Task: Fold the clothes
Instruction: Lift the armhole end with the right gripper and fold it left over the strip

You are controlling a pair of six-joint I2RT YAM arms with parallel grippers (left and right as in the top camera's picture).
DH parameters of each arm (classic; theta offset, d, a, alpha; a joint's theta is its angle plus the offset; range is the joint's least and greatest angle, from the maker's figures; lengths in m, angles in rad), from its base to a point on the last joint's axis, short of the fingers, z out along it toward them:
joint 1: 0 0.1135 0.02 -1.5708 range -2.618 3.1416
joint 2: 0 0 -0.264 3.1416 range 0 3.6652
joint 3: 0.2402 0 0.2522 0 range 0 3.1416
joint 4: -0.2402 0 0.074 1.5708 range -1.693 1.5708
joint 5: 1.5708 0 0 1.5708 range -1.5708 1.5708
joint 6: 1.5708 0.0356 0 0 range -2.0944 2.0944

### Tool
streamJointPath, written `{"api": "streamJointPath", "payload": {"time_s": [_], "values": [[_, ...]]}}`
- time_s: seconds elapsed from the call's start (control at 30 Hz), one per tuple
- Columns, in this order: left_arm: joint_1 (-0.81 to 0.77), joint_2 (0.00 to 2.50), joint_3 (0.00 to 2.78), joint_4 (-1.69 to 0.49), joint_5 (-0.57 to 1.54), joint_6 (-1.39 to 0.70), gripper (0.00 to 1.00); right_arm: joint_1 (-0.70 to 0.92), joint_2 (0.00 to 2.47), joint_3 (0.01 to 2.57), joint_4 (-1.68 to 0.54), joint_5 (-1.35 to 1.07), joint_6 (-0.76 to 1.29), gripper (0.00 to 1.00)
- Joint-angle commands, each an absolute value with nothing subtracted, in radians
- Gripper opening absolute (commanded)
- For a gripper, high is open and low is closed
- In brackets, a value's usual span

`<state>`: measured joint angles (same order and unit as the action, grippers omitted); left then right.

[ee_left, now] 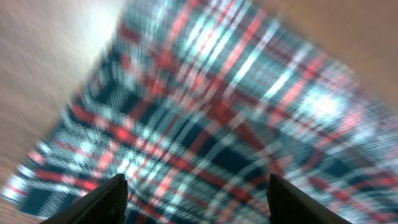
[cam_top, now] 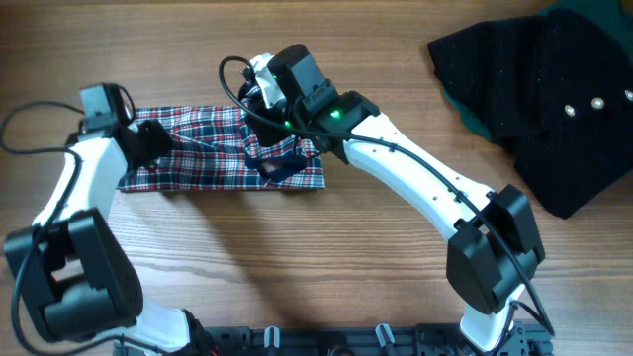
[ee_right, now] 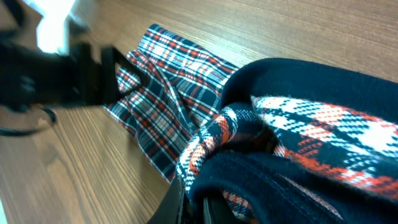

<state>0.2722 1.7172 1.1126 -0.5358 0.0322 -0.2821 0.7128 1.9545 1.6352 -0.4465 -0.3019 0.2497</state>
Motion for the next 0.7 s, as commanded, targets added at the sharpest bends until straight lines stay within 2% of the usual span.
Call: {"api": "streamJointPath", "payload": {"time_s": [0.0,0.33,0.67], "values": [[0.273,1.612,1.194,-0.555,0.044,-0.275,0.72,0.728,1.988,1.659,-0.407,-0.315,0.266,0.05],[0.273,1.469,1.205,-0.599,0.025,-0.273,0.73,0.807,2.012,1.659,-0.287,-0.311,0.291,0.04],[0.274,1.082,1.268,-0.602,0.009,-0.276,0.73,0.813,2.027,1.659,-0.158,-0.334,0.317,0.04]]}}
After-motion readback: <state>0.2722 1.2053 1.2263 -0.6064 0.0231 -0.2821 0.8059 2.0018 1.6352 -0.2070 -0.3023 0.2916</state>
